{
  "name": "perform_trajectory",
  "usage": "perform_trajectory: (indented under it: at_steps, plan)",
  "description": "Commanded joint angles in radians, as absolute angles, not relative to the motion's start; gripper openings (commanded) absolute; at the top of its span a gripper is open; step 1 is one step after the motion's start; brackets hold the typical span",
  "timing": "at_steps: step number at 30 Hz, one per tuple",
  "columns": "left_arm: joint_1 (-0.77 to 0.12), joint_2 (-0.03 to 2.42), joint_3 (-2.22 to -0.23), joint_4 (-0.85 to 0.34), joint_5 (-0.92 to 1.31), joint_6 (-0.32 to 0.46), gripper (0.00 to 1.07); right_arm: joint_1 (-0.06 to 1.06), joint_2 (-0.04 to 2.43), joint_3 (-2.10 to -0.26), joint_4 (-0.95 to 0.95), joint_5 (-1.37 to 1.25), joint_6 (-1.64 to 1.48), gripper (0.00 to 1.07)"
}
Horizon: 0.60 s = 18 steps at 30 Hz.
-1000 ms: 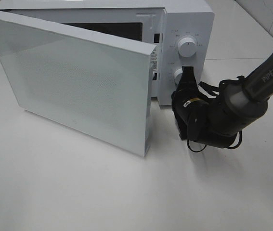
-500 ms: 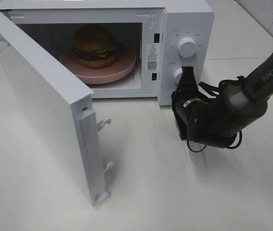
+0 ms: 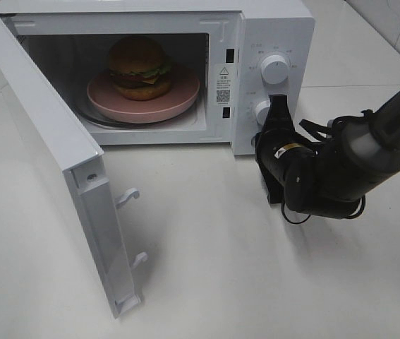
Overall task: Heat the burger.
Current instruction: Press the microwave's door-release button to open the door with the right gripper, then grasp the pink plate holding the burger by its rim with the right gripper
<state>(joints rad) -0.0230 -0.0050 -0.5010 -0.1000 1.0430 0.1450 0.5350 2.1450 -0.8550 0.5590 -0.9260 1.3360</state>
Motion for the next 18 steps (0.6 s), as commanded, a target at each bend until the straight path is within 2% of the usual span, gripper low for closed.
perform_trajectory:
  at_steps: [1, 7, 11, 18]
  plan:
    - [-0.021, -0.023, -0.498, -0.105, 1.040, 0.146, 0.89, 0.517, 2.085, -0.838, 0.535, -0.991, 1.363, 0.00]
    - [-0.021, -0.023, -0.498, -0.105, 1.040, 0.146, 0.89, 0.517, 2.028, -0.775, 0.413, -0.839, 1.361, 0.00]
    - [-0.021, -0.023, -0.498, -0.105, 1.040, 0.146, 0.89, 0.517, 1.996, -0.749, 0.399, -0.757, 1.344, 0.00]
    - [-0.021, -0.023, -0.498, -0.105, 1.040, 0.146, 0.89, 0.517, 1.856, -0.698, 0.299, -0.569, 1.174, 0.00]
